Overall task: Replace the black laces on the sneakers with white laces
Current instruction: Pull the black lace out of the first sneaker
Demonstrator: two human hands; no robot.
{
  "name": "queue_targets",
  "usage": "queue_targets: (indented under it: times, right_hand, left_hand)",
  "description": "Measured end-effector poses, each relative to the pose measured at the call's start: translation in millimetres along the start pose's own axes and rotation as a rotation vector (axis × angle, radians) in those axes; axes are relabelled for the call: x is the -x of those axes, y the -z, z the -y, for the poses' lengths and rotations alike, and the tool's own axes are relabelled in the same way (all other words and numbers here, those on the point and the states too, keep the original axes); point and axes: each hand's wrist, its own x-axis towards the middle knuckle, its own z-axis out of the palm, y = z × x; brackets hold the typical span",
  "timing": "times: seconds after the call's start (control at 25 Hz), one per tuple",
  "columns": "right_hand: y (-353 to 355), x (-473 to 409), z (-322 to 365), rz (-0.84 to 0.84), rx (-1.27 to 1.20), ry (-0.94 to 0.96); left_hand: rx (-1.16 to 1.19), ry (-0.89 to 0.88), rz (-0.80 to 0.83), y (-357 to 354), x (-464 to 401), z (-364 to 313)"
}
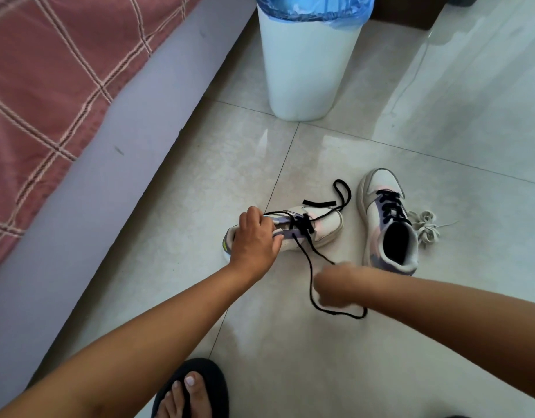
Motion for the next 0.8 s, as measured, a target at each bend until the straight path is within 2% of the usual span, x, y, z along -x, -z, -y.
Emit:
queue_targets:
  times: [0.08,0.12,0.28,0.44,0.52,0.6,0.68,0.72,0.8]
  right_hand:
    - [23.5,-13.7,-9.1,-0.352,-0.312,-0.130]
    - [33.4,-19.5,-10.7,-0.458,-0.406,-0.165]
    - [35.0,-30.6,-3.9,-0.498,-0.565,-0.230]
    - [30.8,-31.3,3.1,-0.554,-0.516,-0.282]
    - [29.3,-31.7,1.6,-0.549,-0.582,-0.264]
    - [27.5,-26.8,-4.4,-0.508,-0.648,-0.194]
    - [14.5,-17.1,-5.8,-0.336,-0.547,-0.015]
    - [2.7,-6.7,-1.7,-0.161,-0.444,0.121]
    - [-31.9,15.9,17.0,0.301,-0.178,0.346]
  left_hand:
    - [0.003,0.013,0.011,0.0,-0.5,1.6]
    - [0.006,0.022,0.021,-0.6,0.2,1.5]
    - [0.016,0.031,0.054,1.8,-0.1,-1.4]
    - [0.004,0.057,0.065,4.6,-1.5,-2.9]
    - [0.007,0.059,0.074,4.4,-0.3,-3.1]
    - [0.008,0.040,0.072,5.2,0.3,-3.5]
    - [0.003,0.030,0.051,4.3,0.6,-3.0]
    - [-0.005,0.031,0.046,4.7,0.1,-3.4]
    - [0.004,0.046,0.038,6.1,-3.1,-4.3]
